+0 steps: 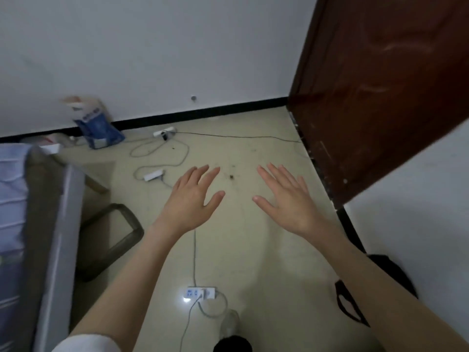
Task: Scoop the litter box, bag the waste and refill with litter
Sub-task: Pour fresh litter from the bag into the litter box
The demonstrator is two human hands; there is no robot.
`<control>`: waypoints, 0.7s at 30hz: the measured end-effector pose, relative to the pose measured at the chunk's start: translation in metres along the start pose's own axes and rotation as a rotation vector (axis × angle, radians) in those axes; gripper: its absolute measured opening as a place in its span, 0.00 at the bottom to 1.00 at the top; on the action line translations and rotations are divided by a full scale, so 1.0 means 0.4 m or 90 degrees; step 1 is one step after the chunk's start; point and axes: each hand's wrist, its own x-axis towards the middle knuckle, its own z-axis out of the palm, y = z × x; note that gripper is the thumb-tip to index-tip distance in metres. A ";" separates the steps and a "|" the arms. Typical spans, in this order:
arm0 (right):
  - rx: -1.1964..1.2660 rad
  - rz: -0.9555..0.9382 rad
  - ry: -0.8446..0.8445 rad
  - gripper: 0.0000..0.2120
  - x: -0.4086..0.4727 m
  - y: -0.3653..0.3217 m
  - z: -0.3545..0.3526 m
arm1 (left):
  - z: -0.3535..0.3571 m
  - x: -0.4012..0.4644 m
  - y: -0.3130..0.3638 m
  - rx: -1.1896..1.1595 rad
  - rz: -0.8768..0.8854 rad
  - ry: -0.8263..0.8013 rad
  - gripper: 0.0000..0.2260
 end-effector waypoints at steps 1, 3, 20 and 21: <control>-0.005 -0.025 -0.002 0.31 0.039 -0.030 -0.020 | -0.029 0.005 -0.029 0.004 -0.027 0.012 0.33; -0.014 -0.070 -0.009 0.31 0.113 -0.080 -0.055 | -0.076 0.017 -0.073 0.010 -0.068 0.032 0.27; -0.153 -0.348 -0.102 0.32 0.775 -0.249 -0.274 | -0.278 0.343 -0.266 -0.032 -0.349 0.138 0.27; -0.154 -0.366 -0.109 0.32 0.809 -0.268 -0.275 | -0.291 0.358 -0.288 -0.038 -0.368 0.145 0.27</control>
